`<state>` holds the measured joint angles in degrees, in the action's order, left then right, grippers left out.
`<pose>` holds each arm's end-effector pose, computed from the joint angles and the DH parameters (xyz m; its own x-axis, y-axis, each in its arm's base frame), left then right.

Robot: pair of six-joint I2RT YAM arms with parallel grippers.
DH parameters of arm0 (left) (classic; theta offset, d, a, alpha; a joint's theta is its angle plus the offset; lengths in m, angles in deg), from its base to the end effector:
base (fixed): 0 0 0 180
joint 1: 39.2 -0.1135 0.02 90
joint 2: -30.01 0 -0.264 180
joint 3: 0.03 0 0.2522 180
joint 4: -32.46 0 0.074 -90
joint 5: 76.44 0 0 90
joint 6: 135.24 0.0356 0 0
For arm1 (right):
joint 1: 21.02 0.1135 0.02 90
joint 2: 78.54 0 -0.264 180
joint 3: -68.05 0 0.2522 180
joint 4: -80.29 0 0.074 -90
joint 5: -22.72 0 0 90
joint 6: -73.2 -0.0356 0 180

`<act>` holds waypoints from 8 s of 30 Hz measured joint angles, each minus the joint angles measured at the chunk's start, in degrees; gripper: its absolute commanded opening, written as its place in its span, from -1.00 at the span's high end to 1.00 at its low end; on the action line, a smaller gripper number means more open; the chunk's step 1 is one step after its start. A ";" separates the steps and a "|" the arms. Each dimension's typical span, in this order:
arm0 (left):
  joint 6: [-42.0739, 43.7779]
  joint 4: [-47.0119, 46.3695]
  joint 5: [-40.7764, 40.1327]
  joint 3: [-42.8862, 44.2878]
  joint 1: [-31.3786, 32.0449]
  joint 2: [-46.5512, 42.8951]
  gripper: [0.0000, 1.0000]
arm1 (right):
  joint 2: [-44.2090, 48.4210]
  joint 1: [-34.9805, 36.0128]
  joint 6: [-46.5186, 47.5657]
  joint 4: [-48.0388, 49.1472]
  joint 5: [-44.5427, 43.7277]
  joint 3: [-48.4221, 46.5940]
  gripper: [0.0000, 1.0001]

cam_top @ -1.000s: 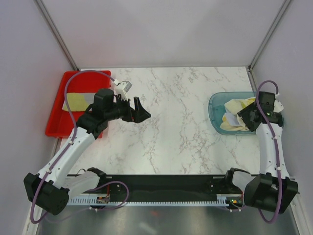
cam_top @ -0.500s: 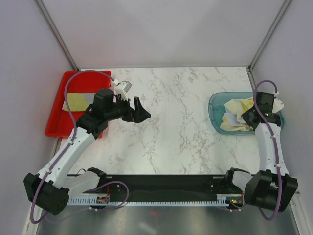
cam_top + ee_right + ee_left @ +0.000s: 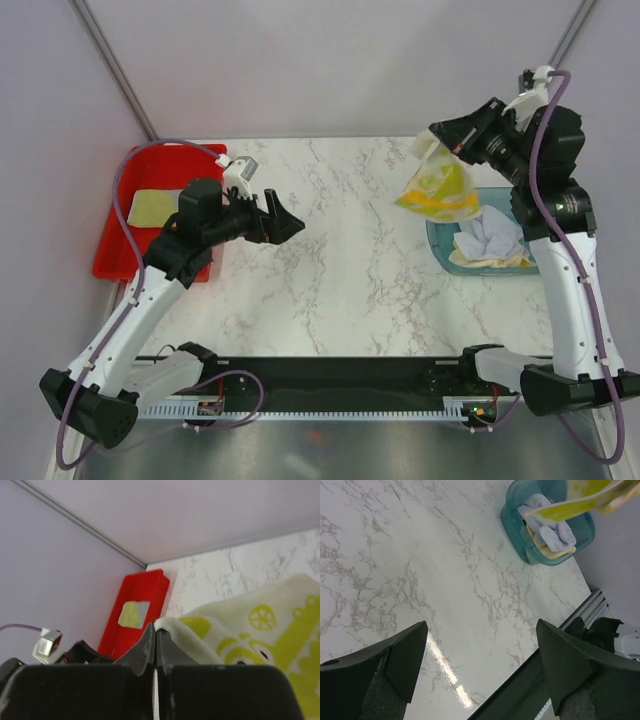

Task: Fold and stack the towels
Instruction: Move the towel to the center of the board, then flatten out the crumpled towel

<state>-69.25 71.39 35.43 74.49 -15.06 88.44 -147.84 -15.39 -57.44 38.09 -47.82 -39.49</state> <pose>0.1978 -0.1032 0.3668 -0.6055 -0.1425 -0.7830 0.4887 0.7099 -0.5071 0.2298 0.0346 0.5091 -0.3278 0.5848 -0.7420 -0.2764 0.6917 0.6672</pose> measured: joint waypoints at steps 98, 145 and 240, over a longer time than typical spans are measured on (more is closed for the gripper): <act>-23.04 -12.33 -6.93 -22.82 20.02 9.44 -0.29 | -2.34 19.56 -3.21 3.93 -17.59 56.57 0.02; -27.93 -27.87 -8.26 -35.80 26.47 17.68 0.63 | -1.14 23.04 -17.09 19.04 -18.03 65.29 0.00; -33.16 -28.92 -8.20 -38.40 27.76 8.41 0.95 | 12.52 24.26 -19.82 16.35 -24.06 65.44 1.00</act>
<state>-102.41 42.48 27.23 36.08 12.70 96.85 -135.31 8.87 -77.27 54.44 -71.88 25.95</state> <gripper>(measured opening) 0.041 0.009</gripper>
